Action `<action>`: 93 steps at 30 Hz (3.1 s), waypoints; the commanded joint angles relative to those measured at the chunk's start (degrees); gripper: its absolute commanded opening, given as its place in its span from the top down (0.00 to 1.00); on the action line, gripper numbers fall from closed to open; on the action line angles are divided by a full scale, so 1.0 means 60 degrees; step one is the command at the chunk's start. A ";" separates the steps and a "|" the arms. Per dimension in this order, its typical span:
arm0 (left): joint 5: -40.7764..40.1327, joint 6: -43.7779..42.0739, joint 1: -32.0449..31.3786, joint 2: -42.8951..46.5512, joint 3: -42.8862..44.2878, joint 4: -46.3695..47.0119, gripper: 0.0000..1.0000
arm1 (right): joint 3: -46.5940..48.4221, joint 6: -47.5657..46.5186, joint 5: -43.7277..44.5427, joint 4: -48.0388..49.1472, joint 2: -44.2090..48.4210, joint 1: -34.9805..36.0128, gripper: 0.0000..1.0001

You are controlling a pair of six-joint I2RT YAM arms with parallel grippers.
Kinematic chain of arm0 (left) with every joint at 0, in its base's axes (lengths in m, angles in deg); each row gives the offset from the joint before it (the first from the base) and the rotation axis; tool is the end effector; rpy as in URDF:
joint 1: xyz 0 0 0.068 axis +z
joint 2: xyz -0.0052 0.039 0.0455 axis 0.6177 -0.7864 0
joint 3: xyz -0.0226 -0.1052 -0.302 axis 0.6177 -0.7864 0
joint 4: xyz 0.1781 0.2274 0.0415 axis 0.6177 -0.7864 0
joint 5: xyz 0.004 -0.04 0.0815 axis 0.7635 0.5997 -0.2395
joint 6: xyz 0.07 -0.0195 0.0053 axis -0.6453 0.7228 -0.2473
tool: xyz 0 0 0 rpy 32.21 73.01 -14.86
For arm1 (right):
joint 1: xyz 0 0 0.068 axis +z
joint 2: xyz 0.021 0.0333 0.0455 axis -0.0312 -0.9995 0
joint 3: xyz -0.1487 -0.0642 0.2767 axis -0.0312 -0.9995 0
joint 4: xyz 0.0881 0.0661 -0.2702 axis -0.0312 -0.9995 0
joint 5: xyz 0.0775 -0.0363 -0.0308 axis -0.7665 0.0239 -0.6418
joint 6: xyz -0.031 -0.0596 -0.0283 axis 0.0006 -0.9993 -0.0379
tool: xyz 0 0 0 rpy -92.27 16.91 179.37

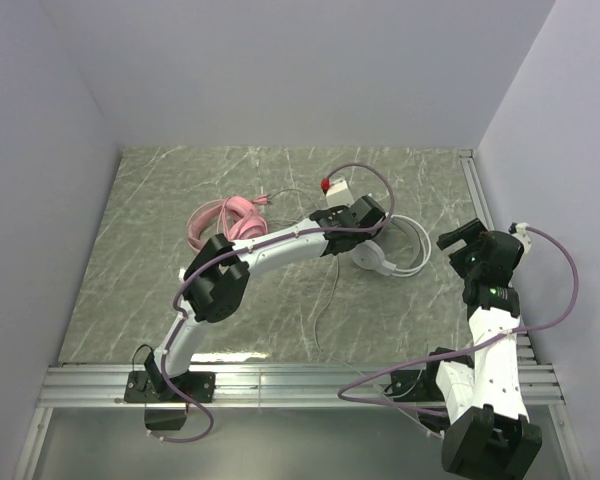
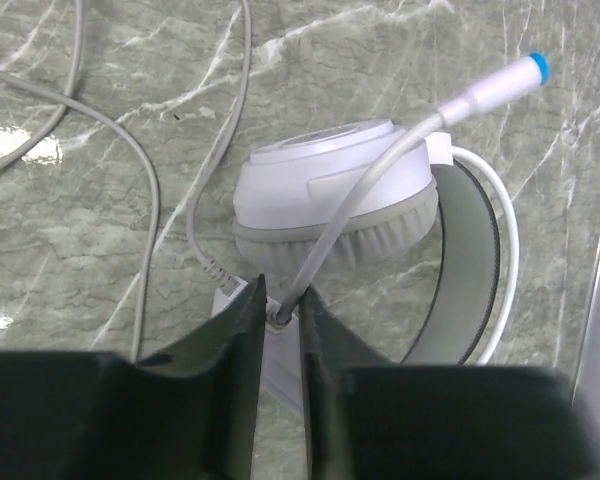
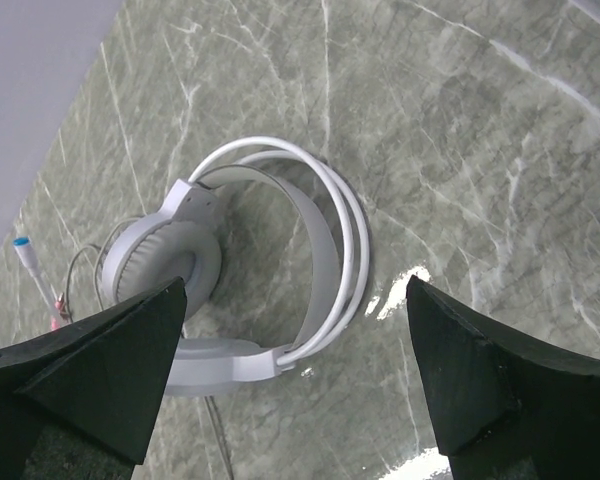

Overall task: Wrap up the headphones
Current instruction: Grab headphones with the left arm, then pass the headphones from the left arm to the right

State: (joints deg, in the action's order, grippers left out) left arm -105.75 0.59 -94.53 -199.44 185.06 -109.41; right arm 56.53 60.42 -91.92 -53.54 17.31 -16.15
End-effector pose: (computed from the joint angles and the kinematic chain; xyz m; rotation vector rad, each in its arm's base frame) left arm 0.3387 -0.4539 0.2480 -0.4545 2.2637 -0.4863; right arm 0.1898 -0.0561 0.2747 0.9306 1.8846 0.2918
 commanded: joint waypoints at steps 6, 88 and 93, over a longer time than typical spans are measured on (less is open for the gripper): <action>0.0659 -0.0302 0.0255 0.0331 -0.0712 0.0908 0.92 | -0.0180 -0.0269 -0.0204 0.0289 0.0006 -0.0029 0.02; -0.0351 -0.3759 0.0373 0.2455 -0.6499 0.7897 1.00 | 0.5049 -0.3082 0.1935 -0.2977 -0.8445 0.3370 0.52; -0.0409 -0.3788 0.0373 0.2514 -0.6558 0.7912 1.00 | 0.4961 -0.3082 0.1934 -0.2919 -0.8563 0.3414 0.68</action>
State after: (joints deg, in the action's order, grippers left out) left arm -108.28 -20.53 -92.52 -186.87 147.03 -61.30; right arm 84.62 42.45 -81.14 -70.00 -34.21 3.90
